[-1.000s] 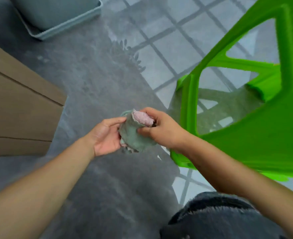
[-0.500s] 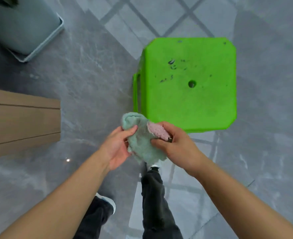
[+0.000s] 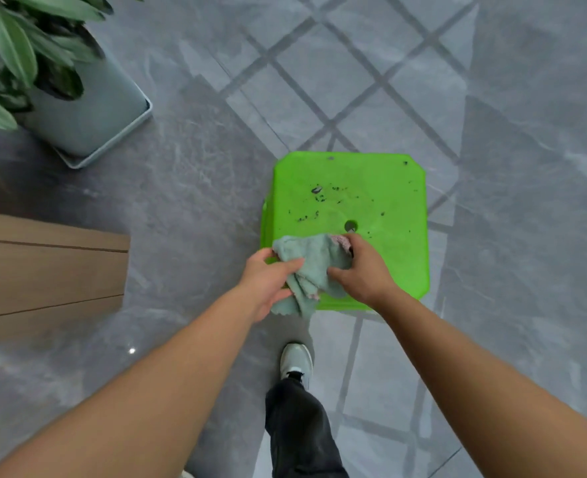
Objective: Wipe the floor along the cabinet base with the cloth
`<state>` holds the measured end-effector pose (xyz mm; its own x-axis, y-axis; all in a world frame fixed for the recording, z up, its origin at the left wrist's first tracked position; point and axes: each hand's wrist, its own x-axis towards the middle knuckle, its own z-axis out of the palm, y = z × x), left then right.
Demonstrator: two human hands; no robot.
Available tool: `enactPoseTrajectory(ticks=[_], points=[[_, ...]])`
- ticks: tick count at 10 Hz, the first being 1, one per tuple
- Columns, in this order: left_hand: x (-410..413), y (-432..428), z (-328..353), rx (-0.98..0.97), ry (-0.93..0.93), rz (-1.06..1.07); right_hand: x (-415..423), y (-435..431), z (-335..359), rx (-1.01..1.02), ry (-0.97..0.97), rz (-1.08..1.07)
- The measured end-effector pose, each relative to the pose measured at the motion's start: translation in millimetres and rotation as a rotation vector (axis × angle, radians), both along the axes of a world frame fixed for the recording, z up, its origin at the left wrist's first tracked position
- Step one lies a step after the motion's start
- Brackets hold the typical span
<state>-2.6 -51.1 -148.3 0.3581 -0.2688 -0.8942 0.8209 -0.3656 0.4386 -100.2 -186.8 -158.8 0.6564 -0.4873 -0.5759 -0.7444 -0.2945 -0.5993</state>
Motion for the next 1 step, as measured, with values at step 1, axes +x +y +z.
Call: enactPoseTrajectory(ticks=[1], points=[[2.5, 24.1, 25.6, 0.158, -0.114, -0.181, -13.0, 18.9, 24.0, -0.145, 0.081, -0.120]])
